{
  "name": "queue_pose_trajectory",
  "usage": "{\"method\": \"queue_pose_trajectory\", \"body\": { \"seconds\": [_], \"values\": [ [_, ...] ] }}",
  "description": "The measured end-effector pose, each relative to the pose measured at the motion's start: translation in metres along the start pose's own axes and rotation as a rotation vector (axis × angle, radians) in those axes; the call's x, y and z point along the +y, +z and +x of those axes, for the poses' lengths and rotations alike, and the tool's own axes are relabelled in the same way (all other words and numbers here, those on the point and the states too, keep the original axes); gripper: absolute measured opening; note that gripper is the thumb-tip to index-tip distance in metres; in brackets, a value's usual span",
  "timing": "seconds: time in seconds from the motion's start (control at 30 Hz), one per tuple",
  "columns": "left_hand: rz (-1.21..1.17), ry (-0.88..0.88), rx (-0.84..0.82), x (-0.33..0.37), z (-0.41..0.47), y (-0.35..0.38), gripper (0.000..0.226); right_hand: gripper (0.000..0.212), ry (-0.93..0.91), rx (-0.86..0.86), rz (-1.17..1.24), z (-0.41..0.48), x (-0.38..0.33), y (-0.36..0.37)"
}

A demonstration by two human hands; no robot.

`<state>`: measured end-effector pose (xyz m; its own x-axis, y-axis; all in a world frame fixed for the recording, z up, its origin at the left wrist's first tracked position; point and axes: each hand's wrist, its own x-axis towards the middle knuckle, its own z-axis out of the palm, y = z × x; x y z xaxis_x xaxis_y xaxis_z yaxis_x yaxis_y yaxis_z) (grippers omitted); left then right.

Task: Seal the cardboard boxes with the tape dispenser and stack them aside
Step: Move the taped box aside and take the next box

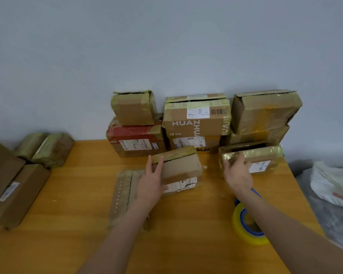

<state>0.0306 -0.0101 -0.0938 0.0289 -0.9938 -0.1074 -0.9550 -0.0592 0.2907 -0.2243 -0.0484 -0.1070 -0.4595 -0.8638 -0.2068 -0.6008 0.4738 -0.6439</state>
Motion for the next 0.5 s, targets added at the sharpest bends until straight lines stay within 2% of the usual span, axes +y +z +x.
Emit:
{"method": "queue_pose_trajectory", "body": {
  "seconds": [0.1,0.2,0.3,0.4,0.5],
  "values": [
    [0.073,-0.090,0.051,-0.006,-0.013,0.006,0.107,0.068,-0.220,-0.012,0.020,-0.020,-0.015,0.006],
    [0.188,-0.190,0.020,-0.022,-0.030,0.013,0.106,0.089,-0.426,-0.165,-0.113,-0.039,-0.029,0.020],
    [0.277,-0.206,-0.070,-0.042,-0.039,0.020,0.086,0.097,-0.469,-0.196,-0.227,-0.047,-0.036,0.035],
    [0.333,-0.233,-0.119,-0.063,-0.038,0.015,0.083,0.090,-0.455,-0.180,-0.265,-0.045,-0.039,0.044],
    [0.236,-0.294,-0.071,-0.070,-0.029,-0.001,0.076,0.082,-0.433,-0.194,-0.253,-0.039,-0.043,0.049]
  ]
}}
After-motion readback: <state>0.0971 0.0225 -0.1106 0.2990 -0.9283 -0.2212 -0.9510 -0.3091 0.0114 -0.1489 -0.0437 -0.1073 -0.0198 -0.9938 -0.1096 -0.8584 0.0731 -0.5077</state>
